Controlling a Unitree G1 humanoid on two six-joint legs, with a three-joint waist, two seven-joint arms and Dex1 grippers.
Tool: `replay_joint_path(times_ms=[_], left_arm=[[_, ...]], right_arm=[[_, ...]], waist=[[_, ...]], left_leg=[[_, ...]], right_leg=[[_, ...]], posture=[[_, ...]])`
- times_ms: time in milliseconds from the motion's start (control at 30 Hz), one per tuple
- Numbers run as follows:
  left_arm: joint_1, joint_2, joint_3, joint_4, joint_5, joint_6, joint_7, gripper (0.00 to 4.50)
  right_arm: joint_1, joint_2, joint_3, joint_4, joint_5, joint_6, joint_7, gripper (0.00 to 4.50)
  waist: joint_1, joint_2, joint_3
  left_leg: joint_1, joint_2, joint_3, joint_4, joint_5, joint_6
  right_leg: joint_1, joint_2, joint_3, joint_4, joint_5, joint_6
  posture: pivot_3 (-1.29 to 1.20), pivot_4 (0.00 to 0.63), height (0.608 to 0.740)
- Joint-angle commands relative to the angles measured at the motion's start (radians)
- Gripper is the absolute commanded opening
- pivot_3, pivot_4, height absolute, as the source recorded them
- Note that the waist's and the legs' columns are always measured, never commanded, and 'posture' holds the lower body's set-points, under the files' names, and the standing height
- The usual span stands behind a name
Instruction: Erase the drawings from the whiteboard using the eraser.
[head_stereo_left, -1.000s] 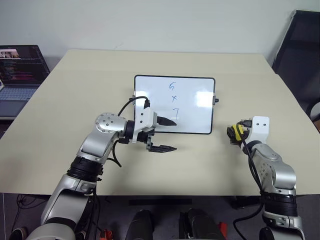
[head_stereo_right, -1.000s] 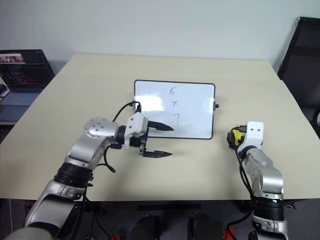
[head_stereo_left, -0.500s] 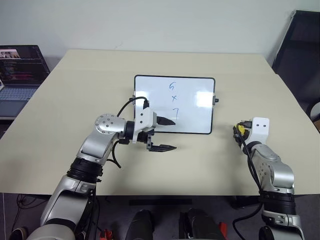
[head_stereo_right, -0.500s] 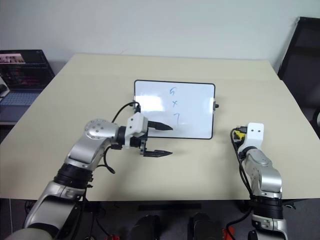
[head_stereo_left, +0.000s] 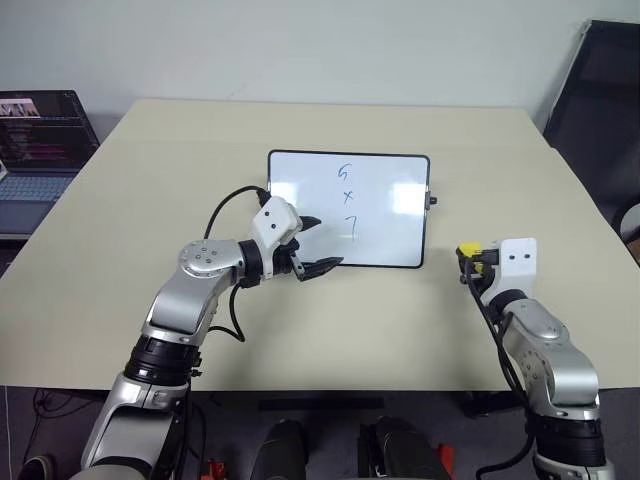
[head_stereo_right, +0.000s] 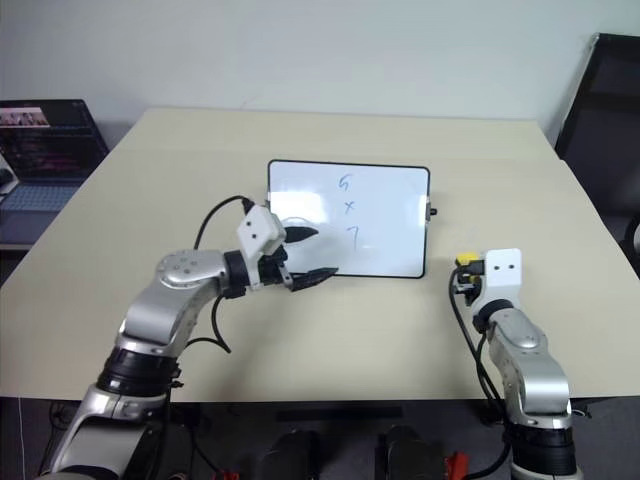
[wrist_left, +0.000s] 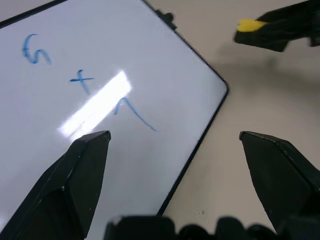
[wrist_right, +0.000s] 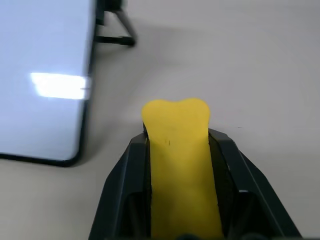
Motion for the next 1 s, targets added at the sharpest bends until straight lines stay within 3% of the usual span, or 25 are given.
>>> replay_joint_path(times_ms=[33, 233, 433, 767, 1000], left_arm=[[-0.010, 0.020, 0.026, -0.076, 0.022, 0.081, 0.067, 4.50], [-0.040, 0.043, 0.014, -0.086, 0.068, 0.121, 0.129, 4.50], [-0.077, 0.023, 0.022, -0.042, 0.096, 0.141, 0.194, 4.50], [-0.087, 0.032, 0.010, -0.046, 0.093, 0.180, 0.189, 4.50], [-0.099, 0.021, 0.004, -0.067, 0.092, 0.207, 0.198, 4.50]], right_arm=[[-0.095, -0.029, 0.027, -0.102, 0.039, 0.040, 0.050, 1.17], [-0.312, -0.090, 0.169, 0.007, -0.028, 0.018, 0.124, 1.17], [-0.536, -0.038, 0.268, 0.276, -0.125, -0.099, 0.136, 1.16], [-0.782, 0.053, 0.349, 0.669, -0.219, -0.291, 0.215, 1.16], [-0.935, 0.118, 0.337, 0.964, -0.264, -0.432, 0.220, 1.16]], waist=[[-0.003, 0.000, 0.000], [-0.005, 0.000, 0.000], [-0.002, 0.000, 0.000], [-0.003, 0.000, 0.000], [-0.004, 0.000, 0.000]], left_leg=[[0.000, 0.000, 0.000, 0.000, 0.000, 0.000], [0.001, 0.000, 0.000, 0.002, 0.000, 0.000], [0.001, -0.001, 0.000, 0.001, 0.000, 0.000], [-0.004, -0.001, 0.001, 0.001, 0.000, 0.000], [-0.006, -0.001, 0.000, 0.001, 0.000, 0.000]], right_leg=[[0.000, 0.000, 0.000, 0.000, 0.000, 0.000], [0.002, 0.000, -0.001, 0.000, 0.001, 0.002], [0.002, 0.000, 0.000, -0.001, 0.002, 0.000], [-0.005, -0.001, 0.000, 0.001, 0.004, -0.004], [-0.007, -0.002, -0.002, 0.002, 0.005, -0.004]], posture=[[0.00, 0.150, 0.740], [0.00, 0.150, 0.740], [0.00, 0.150, 0.740], [0.00, 0.150, 0.740], [0.00, 0.150, 0.740]])
